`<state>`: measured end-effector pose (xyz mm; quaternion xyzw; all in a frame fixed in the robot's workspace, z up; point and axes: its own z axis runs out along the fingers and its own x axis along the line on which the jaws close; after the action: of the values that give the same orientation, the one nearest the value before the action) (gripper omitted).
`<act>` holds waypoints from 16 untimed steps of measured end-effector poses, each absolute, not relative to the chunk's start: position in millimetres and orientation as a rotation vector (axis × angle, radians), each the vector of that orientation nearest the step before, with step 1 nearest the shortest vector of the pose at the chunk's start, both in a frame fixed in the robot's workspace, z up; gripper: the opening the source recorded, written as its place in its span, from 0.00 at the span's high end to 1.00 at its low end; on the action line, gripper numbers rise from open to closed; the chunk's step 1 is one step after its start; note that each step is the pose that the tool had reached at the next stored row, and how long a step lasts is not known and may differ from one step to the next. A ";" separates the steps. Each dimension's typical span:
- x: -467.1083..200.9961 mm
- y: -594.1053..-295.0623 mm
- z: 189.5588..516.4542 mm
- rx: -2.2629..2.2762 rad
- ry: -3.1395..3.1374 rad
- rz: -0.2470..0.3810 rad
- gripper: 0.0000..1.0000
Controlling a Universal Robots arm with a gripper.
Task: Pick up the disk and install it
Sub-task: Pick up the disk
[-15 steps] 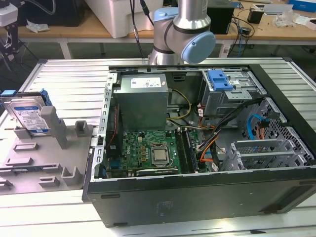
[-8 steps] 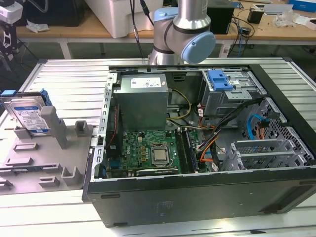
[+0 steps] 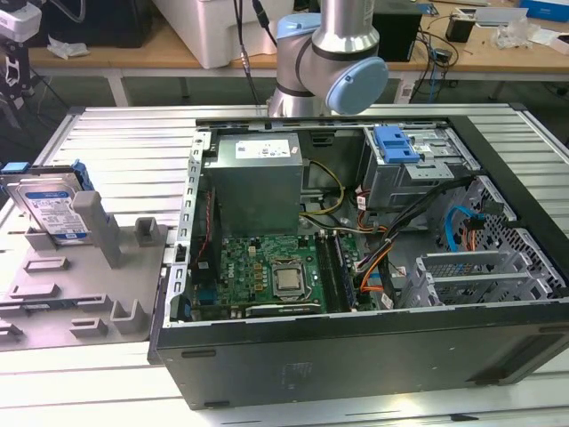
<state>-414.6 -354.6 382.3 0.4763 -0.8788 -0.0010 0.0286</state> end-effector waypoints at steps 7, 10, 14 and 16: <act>-414.7 -354.6 382.0 1.632 -2.617 0.003 0.50; -414.7 -354.6 381.9 1.712 -2.566 0.005 0.50; -414.6 -354.6 381.7 1.815 -2.495 0.009 0.50; -414.6 -354.6 381.6 1.865 -2.458 0.011 0.50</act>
<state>-414.6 -354.6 381.6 0.6042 -0.7963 0.0037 0.0279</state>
